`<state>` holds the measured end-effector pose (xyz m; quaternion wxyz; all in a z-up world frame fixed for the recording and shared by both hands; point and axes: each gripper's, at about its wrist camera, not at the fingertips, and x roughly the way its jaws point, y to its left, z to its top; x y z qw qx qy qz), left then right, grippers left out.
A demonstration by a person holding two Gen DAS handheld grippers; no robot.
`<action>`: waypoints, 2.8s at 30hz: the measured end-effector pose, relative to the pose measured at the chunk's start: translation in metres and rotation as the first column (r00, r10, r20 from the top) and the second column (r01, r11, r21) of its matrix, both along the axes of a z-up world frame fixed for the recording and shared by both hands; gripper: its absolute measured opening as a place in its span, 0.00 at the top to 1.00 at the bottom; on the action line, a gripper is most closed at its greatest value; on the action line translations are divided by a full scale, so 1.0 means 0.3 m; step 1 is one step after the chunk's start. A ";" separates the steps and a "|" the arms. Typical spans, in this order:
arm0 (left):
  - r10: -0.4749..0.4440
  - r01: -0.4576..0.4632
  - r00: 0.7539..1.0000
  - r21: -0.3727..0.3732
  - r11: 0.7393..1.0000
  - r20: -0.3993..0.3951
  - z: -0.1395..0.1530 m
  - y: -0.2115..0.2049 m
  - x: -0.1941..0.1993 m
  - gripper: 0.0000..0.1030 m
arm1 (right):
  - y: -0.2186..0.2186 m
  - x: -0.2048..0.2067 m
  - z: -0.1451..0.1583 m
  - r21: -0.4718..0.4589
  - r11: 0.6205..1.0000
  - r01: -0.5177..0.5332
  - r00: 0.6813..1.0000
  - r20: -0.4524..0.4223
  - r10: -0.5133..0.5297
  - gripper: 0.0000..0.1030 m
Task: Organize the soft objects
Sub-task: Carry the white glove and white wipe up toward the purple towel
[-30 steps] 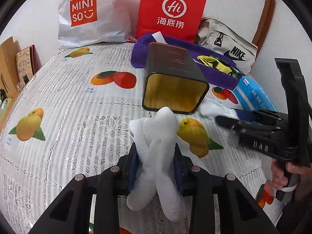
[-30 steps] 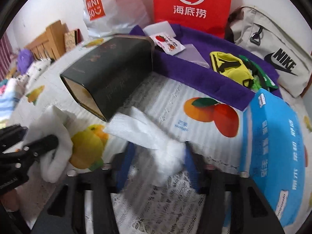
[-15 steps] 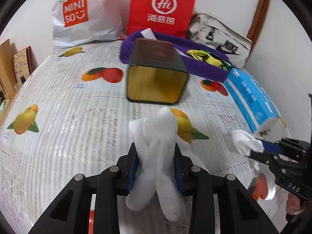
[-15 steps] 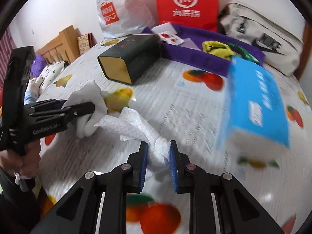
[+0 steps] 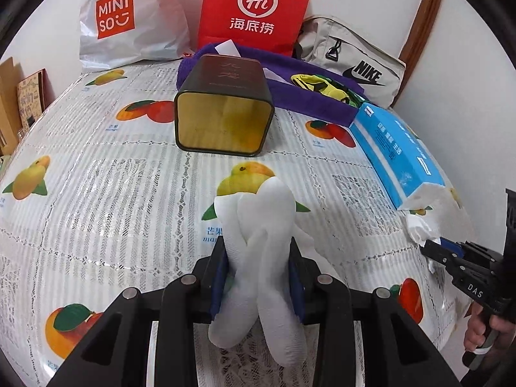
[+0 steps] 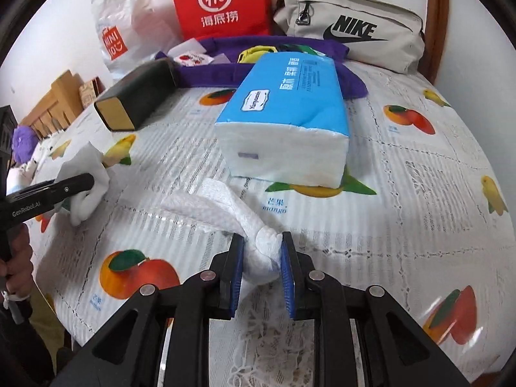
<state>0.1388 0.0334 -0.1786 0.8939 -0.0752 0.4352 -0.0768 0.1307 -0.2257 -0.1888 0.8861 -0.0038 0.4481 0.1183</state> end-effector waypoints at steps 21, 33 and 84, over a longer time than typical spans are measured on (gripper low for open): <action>0.003 -0.003 1.000 0.022 1.000 -0.015 0.068 -0.016 0.016 0.69 | -0.009 -0.005 0.003 0.040 0.999 -0.005 1.000 0.007 0.005 0.78; -0.010 0.010 1.000 -0.007 1.000 0.017 0.156 0.000 0.028 0.75 | -0.003 -0.008 0.102 0.062 0.997 -0.036 0.999 0.034 0.034 0.78; -0.005 0.002 0.996 0.036 0.999 0.091 0.413 0.040 0.545 0.75 | 0.012 0.560 0.409 0.045 0.998 -0.038 0.988 0.151 0.030 0.78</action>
